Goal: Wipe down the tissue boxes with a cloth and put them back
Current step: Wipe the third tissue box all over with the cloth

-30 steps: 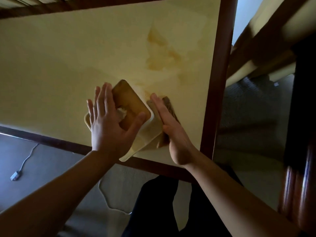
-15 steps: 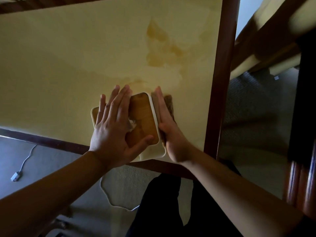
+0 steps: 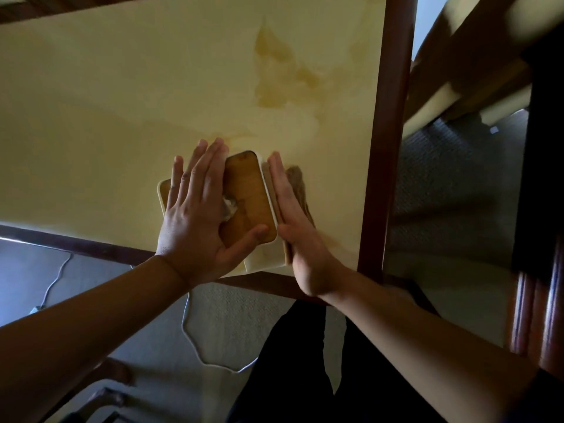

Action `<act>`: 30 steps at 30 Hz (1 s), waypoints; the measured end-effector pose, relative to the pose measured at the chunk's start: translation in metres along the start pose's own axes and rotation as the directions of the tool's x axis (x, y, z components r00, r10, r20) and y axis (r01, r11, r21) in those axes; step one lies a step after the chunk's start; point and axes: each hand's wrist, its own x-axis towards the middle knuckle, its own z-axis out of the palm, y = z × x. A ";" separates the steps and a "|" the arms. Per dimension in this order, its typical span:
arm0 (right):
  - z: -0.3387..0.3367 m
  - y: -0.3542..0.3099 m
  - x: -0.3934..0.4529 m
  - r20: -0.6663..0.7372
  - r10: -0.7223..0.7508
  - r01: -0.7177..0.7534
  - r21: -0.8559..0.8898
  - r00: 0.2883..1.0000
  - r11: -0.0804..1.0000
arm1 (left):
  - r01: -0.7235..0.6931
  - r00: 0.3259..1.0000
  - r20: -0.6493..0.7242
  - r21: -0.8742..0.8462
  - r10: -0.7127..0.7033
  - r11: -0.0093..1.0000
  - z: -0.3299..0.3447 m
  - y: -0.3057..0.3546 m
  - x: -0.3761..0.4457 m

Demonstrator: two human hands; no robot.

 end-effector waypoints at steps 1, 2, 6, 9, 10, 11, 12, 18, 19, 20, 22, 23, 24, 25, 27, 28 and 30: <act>0.000 0.003 -0.011 0.023 -0.011 0.011 0.013 1.000 1.000 | 0.001 1.000 0.004 0.002 -0.001 1.000 0.000 0.000 0.000; 0.000 0.006 -0.020 0.036 -0.023 0.023 0.014 0.999 1.000 | -0.002 1.000 0.006 0.004 0.002 1.000 0.000 0.000 0.000; 0.000 0.012 -0.027 0.027 -0.003 0.002 0.055 1.000 0.998 | -0.022 1.000 0.009 0.004 0.022 1.000 -0.001 0.000 0.000; -0.002 0.011 0.004 0.026 0.007 -0.008 0.032 1.000 0.999 | -0.023 1.000 0.012 0.000 0.023 1.000 -0.001 0.000 0.000; -0.004 0.009 0.019 0.023 0.011 -0.012 0.008 1.000 1.000 | -0.024 1.000 0.013 -0.002 0.024 1.000 -0.001 0.000 0.000; -0.007 0.004 0.033 0.013 0.005 -0.005 -0.016 1.000 1.000 | -0.025 1.000 0.012 -0.005 0.025 1.000 -0.001 0.000 0.000; -0.010 -0.002 0.047 0.006 -0.008 0.008 -0.044 1.000 0.999 | -0.026 1.000 0.010 -0.009 0.026 1.000 -0.001 0.001 0.000; -0.016 -0.020 0.071 -0.024 -0.059 0.051 -0.241 0.998 0.969 | -0.015 1.000 0.001 -0.005 0.015 1.000 0.000 0.000 0.000; -0.016 -0.017 0.066 -0.023 -0.054 0.047 -0.248 0.998 0.968 | -0.012 1.000 -0.001 -0.005 0.012 1.000 0.000 -0.001 -0.001; -0.015 -0.014 0.059 -0.026 -0.047 0.039 -0.247 0.999 0.968 | -0.008 1.000 -0.003 -0.009 0.008 1.000 0.001 -0.001 -0.001; -0.014 -0.007 0.040 -0.027 -0.043 0.036 -0.222 0.999 0.974 | -0.002 1.000 -0.014 -0.025 0.002 1.000 0.002 -0.001 -0.001; -0.012 -0.002 0.030 -0.018 -0.043 0.038 -0.195 0.999 0.980 | -0.001 1.000 -0.021 -0.034 0.000 0.999 0.002 -0.001 0.000; -0.010 0.004 0.020 -0.006 -0.033 0.032 -0.158 0.999 0.987 | -0.001 1.000 -0.025 -0.041 0.000 0.999 0.002 0.000 0.000; -0.007 0.009 0.010 0.011 -0.015 0.016 -0.103 1.000 0.995 | -0.002 1.000 -0.027 -0.045 0.001 0.999 0.002 0.000 0.000; -0.002 0.017 -0.014 0.041 0.040 -0.040 0.013 0.998 0.999 | -0.003 1.000 -0.020 -0.046 0.002 0.999 0.002 0.000 -0.001; 0.000 0.018 -0.027 0.045 0.066 -0.068 0.036 0.997 0.997 | -0.009 1.000 -0.015 -0.042 0.008 0.999 0.001 0.000 -0.001; 0.004 0.018 -0.050 0.047 0.083 -0.084 0.015 0.995 0.996 | -0.039 0.999 -0.005 -0.031 0.039 0.999 0.000 -0.001 -0.003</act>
